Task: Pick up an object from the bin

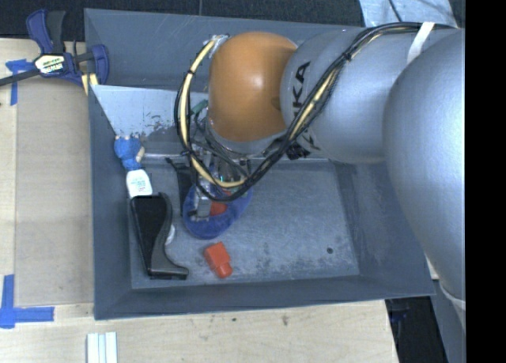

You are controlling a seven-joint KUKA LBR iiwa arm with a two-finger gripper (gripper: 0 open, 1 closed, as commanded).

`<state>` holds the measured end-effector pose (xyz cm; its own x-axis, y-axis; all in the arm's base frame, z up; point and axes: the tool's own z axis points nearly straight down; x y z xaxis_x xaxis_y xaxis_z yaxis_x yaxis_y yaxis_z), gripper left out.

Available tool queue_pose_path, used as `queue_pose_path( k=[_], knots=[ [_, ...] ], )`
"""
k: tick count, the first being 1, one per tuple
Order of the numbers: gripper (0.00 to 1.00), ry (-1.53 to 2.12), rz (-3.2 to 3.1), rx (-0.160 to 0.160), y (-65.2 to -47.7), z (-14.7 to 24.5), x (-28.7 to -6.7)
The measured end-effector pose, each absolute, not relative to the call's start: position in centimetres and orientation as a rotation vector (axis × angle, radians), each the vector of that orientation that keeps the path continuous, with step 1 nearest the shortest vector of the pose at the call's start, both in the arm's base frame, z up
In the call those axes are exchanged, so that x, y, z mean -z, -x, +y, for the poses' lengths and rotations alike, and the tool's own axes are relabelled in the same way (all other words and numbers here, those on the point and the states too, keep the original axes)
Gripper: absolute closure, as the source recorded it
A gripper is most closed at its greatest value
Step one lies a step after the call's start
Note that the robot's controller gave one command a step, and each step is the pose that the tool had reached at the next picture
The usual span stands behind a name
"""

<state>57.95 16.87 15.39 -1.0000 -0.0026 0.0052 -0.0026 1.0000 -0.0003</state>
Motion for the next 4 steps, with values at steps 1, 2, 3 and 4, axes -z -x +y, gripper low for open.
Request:
queue_pose_path(
  k=[1,2,3,4],
  knots=[
    [0.0,-0.807,-3.029,0.006,-62.1,14.5,-7.3],
    [0.0,-1.364,-2.868,-0.029,-53.0,18.4,-10.7],
    [0.0,-1.335,-2.843,-0.003,-48.3,15.4,-12.9],
    [0.0,-1.154,-2.923,0.001,-50.5,14.6,-6.9]
  ],
)
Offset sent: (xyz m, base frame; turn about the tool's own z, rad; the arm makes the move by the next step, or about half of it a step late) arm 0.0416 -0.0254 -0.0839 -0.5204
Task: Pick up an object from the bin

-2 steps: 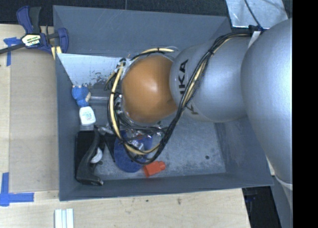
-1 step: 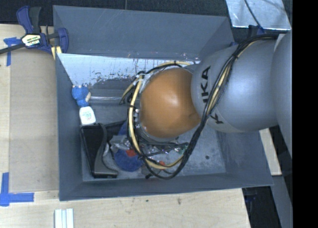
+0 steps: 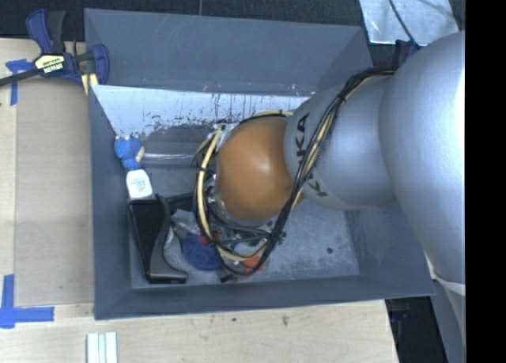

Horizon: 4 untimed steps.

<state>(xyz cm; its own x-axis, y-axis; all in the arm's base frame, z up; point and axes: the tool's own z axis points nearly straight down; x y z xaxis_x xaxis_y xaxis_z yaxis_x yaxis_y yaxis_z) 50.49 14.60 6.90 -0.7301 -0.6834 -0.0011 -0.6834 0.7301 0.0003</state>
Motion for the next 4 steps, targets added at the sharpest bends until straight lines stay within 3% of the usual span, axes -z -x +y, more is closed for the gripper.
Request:
queue_pose_path(
  k=[1,2,4],
  knots=[
    [0.0,1.15,2.92,-0.002,-50.6,14.6,-7.0],
    [1.0,1.147,2.912,-0.006,-50.8,14.9,-7.3],
    [1.0,1.141,2.917,-0.002,-51.2,15.2,-9.1]
  ],
)
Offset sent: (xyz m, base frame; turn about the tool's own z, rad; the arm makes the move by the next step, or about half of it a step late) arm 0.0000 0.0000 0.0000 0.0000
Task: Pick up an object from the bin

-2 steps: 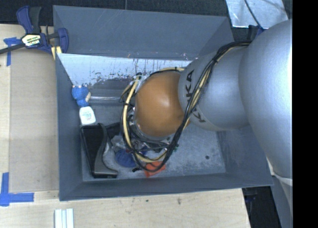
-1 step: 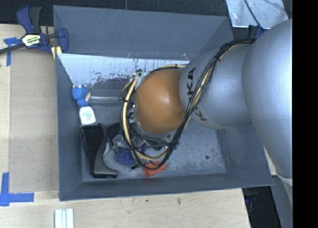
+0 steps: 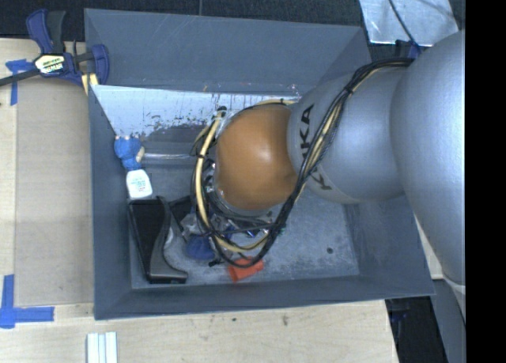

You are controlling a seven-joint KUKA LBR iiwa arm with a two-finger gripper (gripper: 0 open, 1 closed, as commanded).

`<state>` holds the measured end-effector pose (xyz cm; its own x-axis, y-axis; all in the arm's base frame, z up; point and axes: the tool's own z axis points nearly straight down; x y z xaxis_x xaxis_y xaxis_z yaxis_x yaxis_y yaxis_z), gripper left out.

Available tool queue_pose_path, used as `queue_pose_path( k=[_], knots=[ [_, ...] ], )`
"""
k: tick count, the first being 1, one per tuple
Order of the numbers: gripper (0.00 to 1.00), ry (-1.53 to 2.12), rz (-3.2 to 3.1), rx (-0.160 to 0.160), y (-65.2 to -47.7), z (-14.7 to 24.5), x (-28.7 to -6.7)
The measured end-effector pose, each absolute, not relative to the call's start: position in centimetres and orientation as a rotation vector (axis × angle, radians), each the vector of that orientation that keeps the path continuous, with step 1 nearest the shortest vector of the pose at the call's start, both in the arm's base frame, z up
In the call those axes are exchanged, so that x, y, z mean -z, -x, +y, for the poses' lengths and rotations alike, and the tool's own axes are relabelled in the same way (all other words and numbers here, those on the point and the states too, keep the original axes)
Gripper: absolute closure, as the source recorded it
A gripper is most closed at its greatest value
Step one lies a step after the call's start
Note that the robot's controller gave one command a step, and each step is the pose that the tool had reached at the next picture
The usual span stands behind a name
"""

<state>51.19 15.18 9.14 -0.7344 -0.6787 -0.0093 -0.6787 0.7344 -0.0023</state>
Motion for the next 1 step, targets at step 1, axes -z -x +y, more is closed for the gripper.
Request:
queue_pose_path(
  k=[1],
  knots=[
    [1.0,1.138,2.921,0.0,-51.32,15.21,-11.47]
  ],
)
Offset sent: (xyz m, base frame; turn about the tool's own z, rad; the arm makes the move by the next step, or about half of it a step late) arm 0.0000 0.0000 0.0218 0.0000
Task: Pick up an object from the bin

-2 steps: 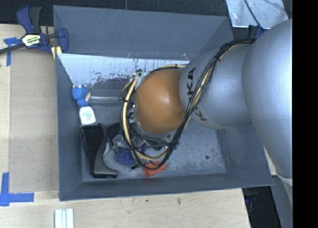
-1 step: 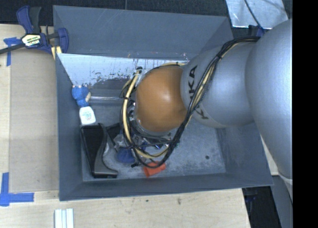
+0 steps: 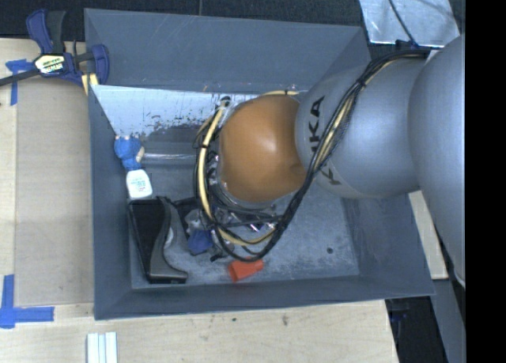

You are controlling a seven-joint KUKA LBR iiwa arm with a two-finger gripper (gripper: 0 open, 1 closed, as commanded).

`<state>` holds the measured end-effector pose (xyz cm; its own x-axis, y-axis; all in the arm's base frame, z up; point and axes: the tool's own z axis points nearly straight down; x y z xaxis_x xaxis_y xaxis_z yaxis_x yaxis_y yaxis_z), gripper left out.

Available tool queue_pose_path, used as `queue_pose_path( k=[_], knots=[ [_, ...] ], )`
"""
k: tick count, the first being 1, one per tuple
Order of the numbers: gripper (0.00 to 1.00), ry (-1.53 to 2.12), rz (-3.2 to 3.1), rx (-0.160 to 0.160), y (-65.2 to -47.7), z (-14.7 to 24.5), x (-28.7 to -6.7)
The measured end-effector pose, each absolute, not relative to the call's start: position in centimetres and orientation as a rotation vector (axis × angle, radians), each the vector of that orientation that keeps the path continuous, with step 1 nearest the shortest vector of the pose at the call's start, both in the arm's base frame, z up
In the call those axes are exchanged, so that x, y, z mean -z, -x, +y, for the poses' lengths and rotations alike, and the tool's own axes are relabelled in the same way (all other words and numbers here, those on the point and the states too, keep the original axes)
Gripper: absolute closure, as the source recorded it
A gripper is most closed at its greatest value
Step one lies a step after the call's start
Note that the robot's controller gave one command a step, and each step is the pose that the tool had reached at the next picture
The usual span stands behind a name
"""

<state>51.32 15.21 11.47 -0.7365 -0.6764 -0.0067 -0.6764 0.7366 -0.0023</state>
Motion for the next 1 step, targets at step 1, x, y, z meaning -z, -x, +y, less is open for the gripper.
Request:
queue_pose_path(
  k=[1],
  knots=[
    [1.0,1.133,2.923,-0.001,-51.44,15.26,-12.8]
  ],
)
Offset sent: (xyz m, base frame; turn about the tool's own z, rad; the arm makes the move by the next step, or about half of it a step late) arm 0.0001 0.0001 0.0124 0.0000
